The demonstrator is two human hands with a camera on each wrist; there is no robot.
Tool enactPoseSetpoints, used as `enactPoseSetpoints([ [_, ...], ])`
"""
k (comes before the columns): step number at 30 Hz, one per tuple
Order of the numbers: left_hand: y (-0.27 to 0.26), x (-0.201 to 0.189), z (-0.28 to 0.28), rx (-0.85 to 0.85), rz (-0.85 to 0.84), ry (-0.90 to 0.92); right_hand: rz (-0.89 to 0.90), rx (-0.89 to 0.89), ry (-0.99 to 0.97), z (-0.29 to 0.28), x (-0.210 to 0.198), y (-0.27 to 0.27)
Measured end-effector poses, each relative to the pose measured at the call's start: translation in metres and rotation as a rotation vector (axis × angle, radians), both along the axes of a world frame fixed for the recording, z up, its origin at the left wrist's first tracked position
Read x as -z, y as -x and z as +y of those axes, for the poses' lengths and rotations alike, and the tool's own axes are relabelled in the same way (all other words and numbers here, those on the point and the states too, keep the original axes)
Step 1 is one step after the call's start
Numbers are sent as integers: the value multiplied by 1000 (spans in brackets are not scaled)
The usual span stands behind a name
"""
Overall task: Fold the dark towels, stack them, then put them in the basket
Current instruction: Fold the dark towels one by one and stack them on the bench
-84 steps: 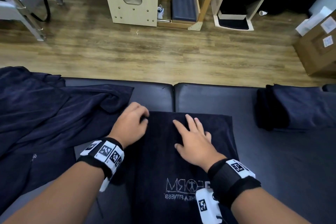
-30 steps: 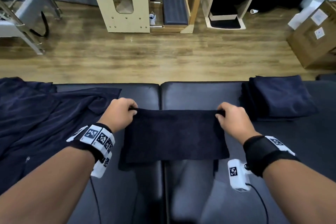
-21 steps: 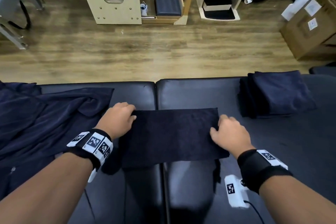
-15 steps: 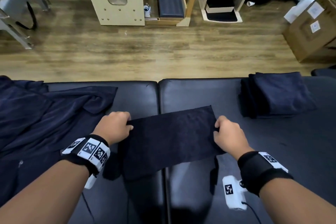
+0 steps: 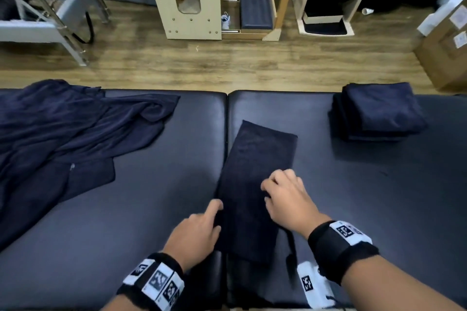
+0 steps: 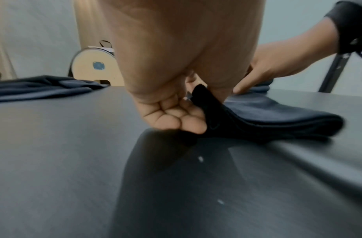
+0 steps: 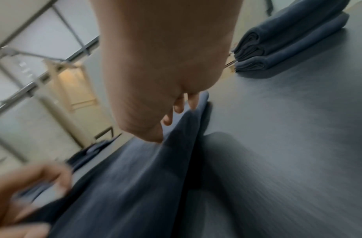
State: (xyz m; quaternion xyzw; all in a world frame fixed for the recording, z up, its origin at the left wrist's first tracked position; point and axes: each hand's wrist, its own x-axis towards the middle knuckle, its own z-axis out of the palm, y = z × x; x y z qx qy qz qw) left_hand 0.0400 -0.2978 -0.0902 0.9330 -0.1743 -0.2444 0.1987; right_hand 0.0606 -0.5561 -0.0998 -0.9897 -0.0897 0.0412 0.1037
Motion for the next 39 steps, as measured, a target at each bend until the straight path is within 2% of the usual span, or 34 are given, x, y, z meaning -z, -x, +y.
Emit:
enactPoseSetpoints([
  [3,37,0,-19,84,13,-50,46,-139,42,-2,3,53],
  [5,51,2,-20,119,-54,-98,85,-193,25,-9,2,85],
  [10,56,11,4,265,-106,-70,256,-261,-32,-31,5,133],
  [12,54,16,8,279,-137,-77,232,-288,6,-34,7,136],
  [16,53,21,5,294,-283,-46,27,-291,32,-26,7,131],
  [19,47,23,8,258,-332,6,-55,-279,18,-25,6,127],
  [22,30,17,10,168,-242,182,-91,-174,-50,-28,-1,113],
  [25,-4,-6,2,-14,-68,356,-108,-65,-174,-35,-17,82],
  [27,-33,-17,-8,-153,23,413,-125,-11,-251,-40,-32,56],
  [31,-100,-18,-29,-337,96,509,-147,151,-377,-46,-48,-5],
  [34,-143,-20,-49,-410,112,508,-99,282,-441,-51,-48,-49],
  [39,-191,-14,-72,-511,89,480,-55,517,-402,-54,-37,-100],
])
